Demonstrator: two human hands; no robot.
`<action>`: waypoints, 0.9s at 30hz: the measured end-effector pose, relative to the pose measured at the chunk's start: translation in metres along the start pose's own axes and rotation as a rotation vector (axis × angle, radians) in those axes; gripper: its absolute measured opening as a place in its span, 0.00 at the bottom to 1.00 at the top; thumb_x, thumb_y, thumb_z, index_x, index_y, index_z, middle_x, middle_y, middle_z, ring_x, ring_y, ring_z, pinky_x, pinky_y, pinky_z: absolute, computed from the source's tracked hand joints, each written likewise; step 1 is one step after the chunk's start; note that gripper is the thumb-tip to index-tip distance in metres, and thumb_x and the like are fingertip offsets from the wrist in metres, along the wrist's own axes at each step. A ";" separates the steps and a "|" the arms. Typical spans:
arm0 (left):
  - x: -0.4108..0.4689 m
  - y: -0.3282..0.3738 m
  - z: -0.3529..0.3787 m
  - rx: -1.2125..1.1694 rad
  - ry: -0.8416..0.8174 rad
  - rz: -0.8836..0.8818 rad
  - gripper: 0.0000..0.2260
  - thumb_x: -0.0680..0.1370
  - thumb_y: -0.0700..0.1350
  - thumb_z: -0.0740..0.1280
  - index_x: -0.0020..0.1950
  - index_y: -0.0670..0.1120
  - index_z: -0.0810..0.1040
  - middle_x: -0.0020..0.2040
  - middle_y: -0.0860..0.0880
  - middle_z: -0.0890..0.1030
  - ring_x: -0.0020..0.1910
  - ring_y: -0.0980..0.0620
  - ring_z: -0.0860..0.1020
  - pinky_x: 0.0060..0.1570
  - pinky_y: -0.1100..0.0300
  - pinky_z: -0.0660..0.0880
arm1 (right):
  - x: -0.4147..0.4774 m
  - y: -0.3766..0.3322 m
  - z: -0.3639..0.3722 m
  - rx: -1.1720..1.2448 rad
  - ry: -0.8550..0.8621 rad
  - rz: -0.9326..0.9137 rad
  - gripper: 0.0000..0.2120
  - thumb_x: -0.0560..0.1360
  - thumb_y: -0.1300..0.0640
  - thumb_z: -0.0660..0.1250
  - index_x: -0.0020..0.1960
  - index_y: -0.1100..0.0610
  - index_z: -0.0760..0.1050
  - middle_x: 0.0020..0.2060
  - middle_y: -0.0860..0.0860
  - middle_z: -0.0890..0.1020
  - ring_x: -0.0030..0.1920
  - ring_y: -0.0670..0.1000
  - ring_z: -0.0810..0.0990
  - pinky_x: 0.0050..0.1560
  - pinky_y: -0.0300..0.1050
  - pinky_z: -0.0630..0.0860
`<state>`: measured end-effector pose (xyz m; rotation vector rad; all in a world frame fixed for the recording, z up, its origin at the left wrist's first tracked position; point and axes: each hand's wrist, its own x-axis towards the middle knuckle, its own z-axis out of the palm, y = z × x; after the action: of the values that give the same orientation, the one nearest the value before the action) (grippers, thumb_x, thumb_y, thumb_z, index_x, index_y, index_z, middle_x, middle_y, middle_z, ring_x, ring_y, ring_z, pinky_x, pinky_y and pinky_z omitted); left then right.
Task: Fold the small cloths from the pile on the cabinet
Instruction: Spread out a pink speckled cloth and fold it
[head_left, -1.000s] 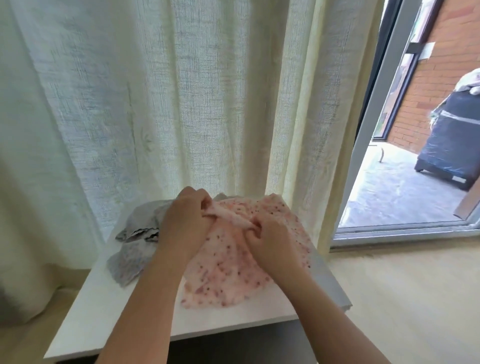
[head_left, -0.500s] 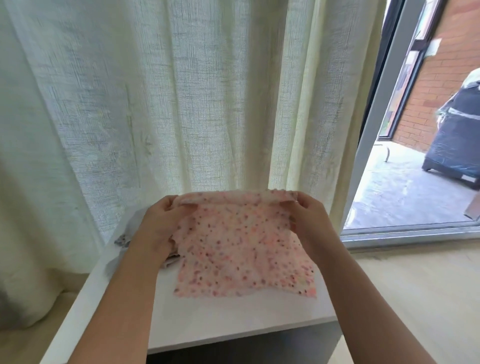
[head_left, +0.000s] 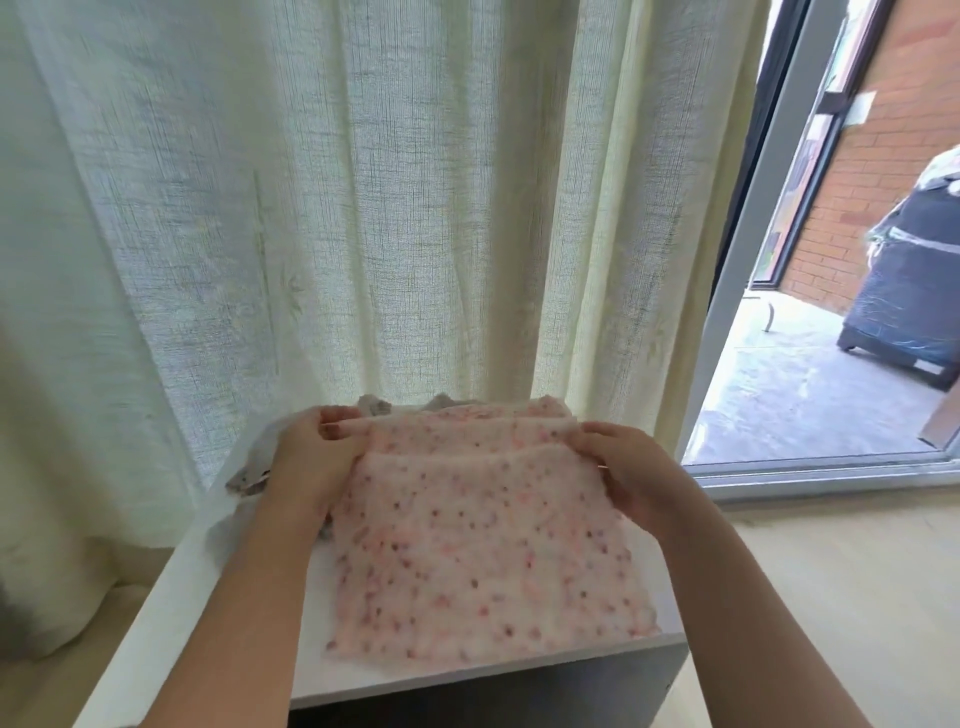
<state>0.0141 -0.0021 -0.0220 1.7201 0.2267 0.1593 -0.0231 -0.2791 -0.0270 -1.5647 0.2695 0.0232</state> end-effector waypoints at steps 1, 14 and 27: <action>0.000 -0.003 0.004 0.054 0.031 0.079 0.11 0.74 0.37 0.71 0.53 0.49 0.78 0.50 0.49 0.80 0.46 0.54 0.77 0.43 0.62 0.73 | 0.000 0.004 0.002 -0.021 0.015 -0.021 0.05 0.77 0.58 0.67 0.48 0.55 0.82 0.43 0.53 0.83 0.42 0.52 0.80 0.41 0.45 0.77; 0.005 -0.010 -0.005 0.005 0.057 0.287 0.02 0.76 0.44 0.72 0.46 0.48 0.81 0.43 0.50 0.83 0.46 0.51 0.81 0.47 0.58 0.77 | -0.001 0.013 0.012 -0.005 0.141 -0.191 0.11 0.78 0.66 0.60 0.51 0.53 0.78 0.40 0.50 0.84 0.34 0.44 0.82 0.34 0.39 0.76; -0.009 0.004 -0.053 0.309 -0.495 0.306 0.12 0.70 0.34 0.74 0.36 0.51 0.84 0.39 0.51 0.84 0.41 0.57 0.80 0.52 0.59 0.73 | -0.018 0.013 -0.022 -0.284 -0.074 -0.317 0.11 0.72 0.68 0.71 0.53 0.60 0.83 0.54 0.51 0.84 0.56 0.50 0.82 0.58 0.46 0.77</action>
<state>-0.0071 0.0455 -0.0094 2.0351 -0.3981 -0.0860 -0.0460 -0.2977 -0.0359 -1.8700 -0.0452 -0.1330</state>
